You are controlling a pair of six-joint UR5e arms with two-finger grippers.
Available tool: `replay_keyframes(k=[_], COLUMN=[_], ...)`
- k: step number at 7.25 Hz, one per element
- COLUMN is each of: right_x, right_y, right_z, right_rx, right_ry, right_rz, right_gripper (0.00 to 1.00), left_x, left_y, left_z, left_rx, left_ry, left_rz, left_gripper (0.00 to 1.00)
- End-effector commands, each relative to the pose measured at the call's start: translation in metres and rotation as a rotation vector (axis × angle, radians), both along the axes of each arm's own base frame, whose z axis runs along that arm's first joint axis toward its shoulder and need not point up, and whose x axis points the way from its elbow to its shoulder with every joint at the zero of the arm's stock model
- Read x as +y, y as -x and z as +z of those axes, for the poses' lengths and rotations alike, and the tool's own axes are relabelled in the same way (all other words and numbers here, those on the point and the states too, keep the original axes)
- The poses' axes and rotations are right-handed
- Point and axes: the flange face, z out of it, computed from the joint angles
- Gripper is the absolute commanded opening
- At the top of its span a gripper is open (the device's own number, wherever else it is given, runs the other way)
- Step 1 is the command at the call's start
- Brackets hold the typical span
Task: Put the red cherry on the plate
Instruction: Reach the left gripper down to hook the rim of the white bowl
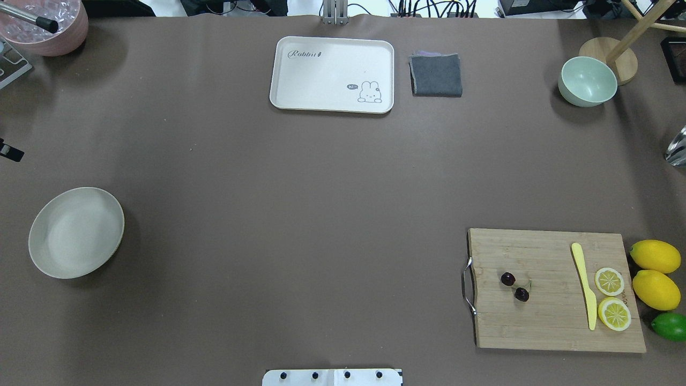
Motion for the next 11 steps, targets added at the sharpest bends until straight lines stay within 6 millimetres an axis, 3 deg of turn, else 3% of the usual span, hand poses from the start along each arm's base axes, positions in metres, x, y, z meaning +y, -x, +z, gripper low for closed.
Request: replay_keyframes(k=[1, 2, 4, 7, 11], right_x=[0.000, 0.000, 0.000, 0.001, 0.001], right_y=[0.000, 0.000, -0.001, -0.003, -0.002], right_z=[0.000, 0.001, 0.001, -0.001, 0.000], right_rx=[0.000, 0.000, 0.000, -0.001, -0.001], right_ry=[0.001, 0.002, 0.001, -0.005, -0.003], right_rz=[0.000, 0.000, 0.000, 0.004, 0.003], right_gripper=[1.00, 1.00, 1.00, 1.00, 1.00], left_x=[0.003, 0.012, 0.029, 0.062, 0.076], left_y=[-0.016, -0.023, -0.025, -0.029, -0.053], left_z=[0.000, 0.003, 0.037, 0.052, 0.060], left_rx=[-0.018, -0.010, 0.009, 0.025, 0.029], left_ry=[-0.021, -0.032, -0.060, -0.047, -0.058], left_rz=[-0.014, -0.014, -0.015, -0.044, -0.052], left_gripper=[0.98, 0.98, 0.98, 0.98, 0.98])
